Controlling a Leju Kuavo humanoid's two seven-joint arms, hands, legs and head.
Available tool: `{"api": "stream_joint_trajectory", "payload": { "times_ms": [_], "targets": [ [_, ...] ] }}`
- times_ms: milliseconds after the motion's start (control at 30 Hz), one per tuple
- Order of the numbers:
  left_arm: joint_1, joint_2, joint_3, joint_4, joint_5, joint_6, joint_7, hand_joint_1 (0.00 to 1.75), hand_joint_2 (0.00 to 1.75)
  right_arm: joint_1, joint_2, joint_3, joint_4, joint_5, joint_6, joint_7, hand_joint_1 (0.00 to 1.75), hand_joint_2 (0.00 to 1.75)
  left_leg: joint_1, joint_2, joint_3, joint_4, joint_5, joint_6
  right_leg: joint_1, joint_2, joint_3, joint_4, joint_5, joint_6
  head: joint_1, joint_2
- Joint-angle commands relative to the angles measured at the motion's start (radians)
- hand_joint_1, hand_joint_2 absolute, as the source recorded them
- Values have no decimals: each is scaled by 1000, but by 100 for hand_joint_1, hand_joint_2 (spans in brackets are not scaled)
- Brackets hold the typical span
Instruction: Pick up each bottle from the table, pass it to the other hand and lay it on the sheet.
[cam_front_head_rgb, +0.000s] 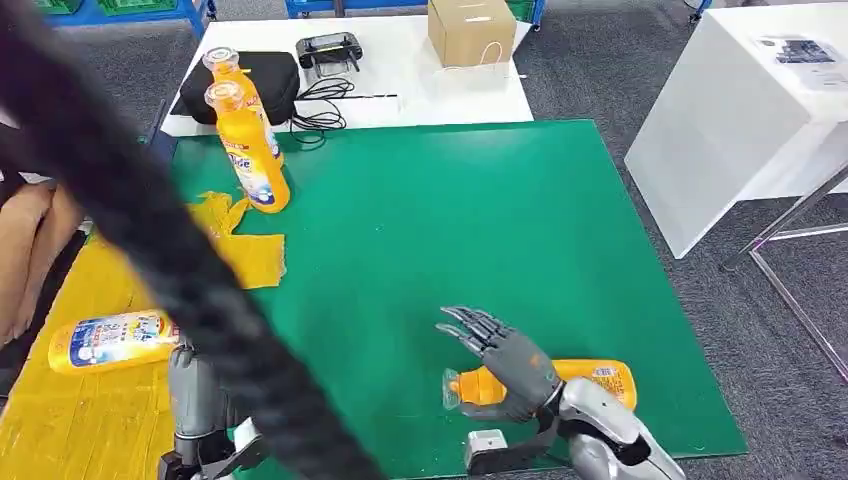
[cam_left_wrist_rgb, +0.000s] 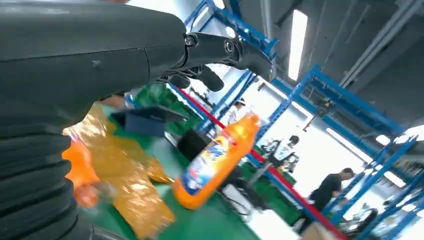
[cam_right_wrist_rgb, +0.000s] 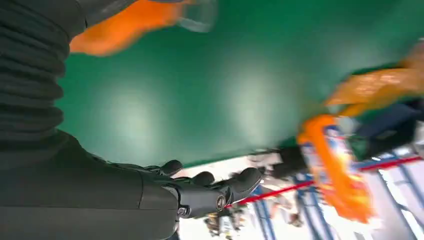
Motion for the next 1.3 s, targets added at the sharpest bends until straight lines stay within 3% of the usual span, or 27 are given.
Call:
{"api": "stream_joint_trajectory", "payload": {
  "times_ms": [33,267,533,733,967,1300],
  "targets": [
    [10,14,-121,-56,28,-5,10,0,175,106,-63,-165,-38,30,4,38,0,175,1,-3,3,0,-1,0,1,-4,4,-1,-2,-1,0,0],
    [10,14,-121,-56,28,-5,10,0,175,106,-63,-165,-38,30,4,38,0,175,1,0,3,0,-1,0,1,-1,3,-1,-1,-1,0,0],
    [12,6,-127,-63,92,-59,7,0,175,125,-92,-193,6,179,-11,163,0,175,1,-1,3,0,-1,0,2,-2,5,-1,-2,-1,0,0],
    [6,-2,-152,-72,118,-83,-1,0,175,124,-148,-184,36,277,41,247,0,175,1,-1,3,0,-1,0,1,-2,5,-1,-1,-1,0,0],
    [-14,8,-195,-54,126,-74,-1,0,175,88,-221,-139,111,285,134,305,0,175,2,1,6,0,-2,0,2,-1,8,-2,-2,-1,0,0],
    [-33,3,-201,-10,114,-75,-1,0,175,6,-181,-101,209,359,150,369,0,175,2,3,5,-1,-1,-1,2,1,6,-3,0,-1,0,0]
  ]
}}
